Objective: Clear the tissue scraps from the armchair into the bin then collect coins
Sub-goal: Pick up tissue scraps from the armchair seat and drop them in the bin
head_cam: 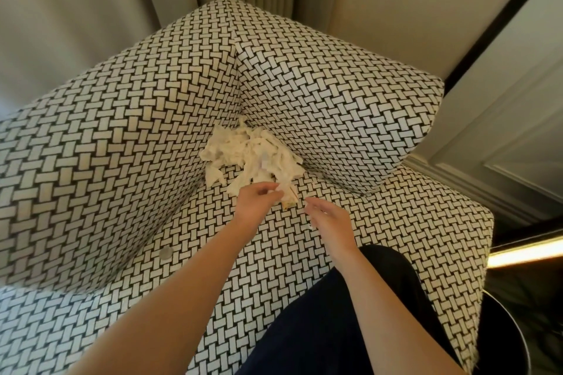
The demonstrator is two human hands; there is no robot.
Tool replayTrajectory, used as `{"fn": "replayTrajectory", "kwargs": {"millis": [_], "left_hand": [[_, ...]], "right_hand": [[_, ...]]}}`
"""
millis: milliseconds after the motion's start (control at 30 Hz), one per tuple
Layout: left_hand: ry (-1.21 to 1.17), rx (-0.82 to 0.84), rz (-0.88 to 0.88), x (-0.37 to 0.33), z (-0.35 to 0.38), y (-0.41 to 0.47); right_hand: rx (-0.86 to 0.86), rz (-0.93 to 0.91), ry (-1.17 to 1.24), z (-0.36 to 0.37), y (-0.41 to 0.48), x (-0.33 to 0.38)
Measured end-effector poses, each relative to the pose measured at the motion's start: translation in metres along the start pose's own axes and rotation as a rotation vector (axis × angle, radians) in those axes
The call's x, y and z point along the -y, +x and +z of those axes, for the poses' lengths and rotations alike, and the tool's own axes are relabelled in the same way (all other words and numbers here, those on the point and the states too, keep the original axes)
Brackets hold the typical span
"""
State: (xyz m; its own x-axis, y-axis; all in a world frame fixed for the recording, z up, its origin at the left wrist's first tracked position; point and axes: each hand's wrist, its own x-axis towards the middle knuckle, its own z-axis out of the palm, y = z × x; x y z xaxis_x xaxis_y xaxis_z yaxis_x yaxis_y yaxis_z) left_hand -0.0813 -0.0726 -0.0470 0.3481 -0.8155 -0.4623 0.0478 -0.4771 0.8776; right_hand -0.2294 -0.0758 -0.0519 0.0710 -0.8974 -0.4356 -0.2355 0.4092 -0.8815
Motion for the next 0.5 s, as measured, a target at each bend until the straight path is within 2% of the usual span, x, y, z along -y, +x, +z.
{"fn": "replayTrajectory", "kwargs": {"millis": [167,267,400,500], "left_hand": [[0.144,0.185,0.097,0.018,0.007,-0.016],[0.311,0.264,0.219,0.033,0.011,-0.025],[0.411,0.247,0.331,0.044,0.014,-0.033],[0.303,0.174,0.291,0.048,0.011,-0.037]], "right_hand": [[0.005,0.097,0.231,-0.002,0.0,0.001],[0.084,0.108,0.216,-0.003,-0.002,0.003],[0.124,0.112,0.011,-0.001,-0.002,-0.002],[0.008,0.095,0.08,-0.003,0.001,-0.003]]}}
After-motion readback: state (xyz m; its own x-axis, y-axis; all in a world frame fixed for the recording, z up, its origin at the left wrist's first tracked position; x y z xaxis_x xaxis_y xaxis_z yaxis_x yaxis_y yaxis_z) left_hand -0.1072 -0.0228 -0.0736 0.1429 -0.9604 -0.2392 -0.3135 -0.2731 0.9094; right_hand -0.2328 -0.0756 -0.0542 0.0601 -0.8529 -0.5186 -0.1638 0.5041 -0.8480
